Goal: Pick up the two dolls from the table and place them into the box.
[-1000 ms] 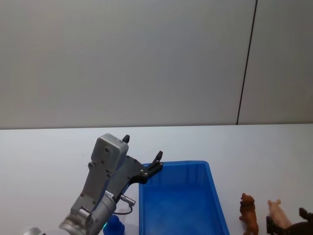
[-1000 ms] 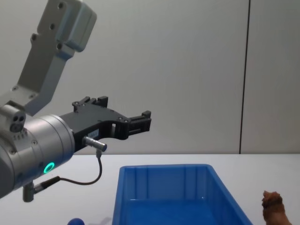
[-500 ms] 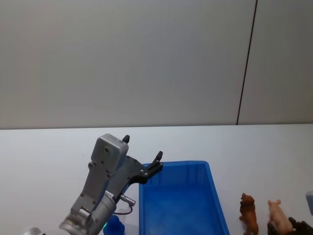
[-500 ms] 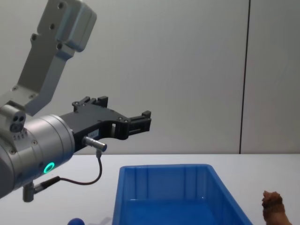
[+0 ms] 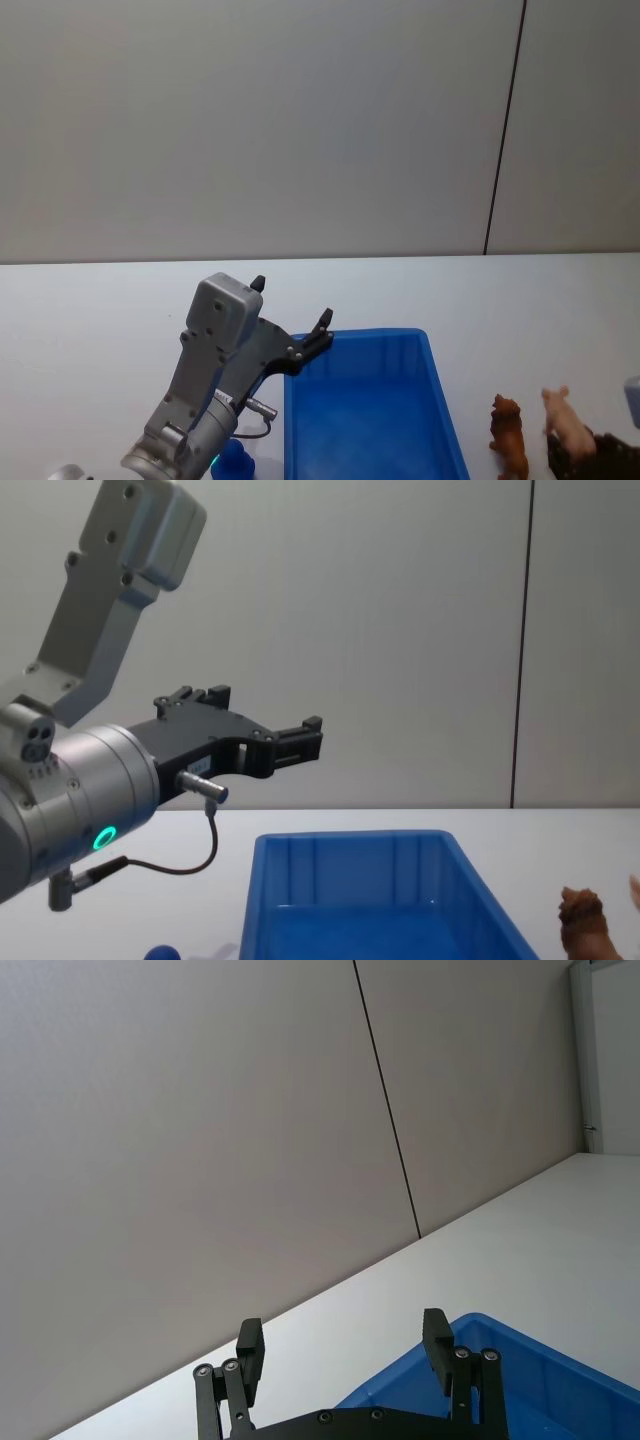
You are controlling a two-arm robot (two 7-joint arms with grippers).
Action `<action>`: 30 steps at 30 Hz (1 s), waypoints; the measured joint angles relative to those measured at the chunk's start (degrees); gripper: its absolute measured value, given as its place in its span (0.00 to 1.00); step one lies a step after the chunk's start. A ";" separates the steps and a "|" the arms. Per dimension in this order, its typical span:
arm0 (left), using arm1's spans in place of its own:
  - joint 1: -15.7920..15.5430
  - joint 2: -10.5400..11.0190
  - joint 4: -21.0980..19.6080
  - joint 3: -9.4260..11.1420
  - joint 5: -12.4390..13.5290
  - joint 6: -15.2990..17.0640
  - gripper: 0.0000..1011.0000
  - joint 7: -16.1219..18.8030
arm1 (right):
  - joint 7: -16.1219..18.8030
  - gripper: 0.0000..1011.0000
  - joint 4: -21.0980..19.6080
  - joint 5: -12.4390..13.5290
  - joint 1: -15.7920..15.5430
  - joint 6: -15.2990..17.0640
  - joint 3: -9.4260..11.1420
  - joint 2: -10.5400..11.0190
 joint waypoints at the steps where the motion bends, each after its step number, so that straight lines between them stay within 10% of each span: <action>1: 0.00 0.00 0.00 0.00 0.00 0.00 0.99 0.00 | 0.00 0.38 -0.57 -0.10 -0.02 -0.33 0.04 0.00; 30: 0.00 0.00 0.00 0.00 0.00 0.00 0.99 0.00 | 13.16 0.38 -2.49 -2.80 7.39 -2.68 -2.73 -4.61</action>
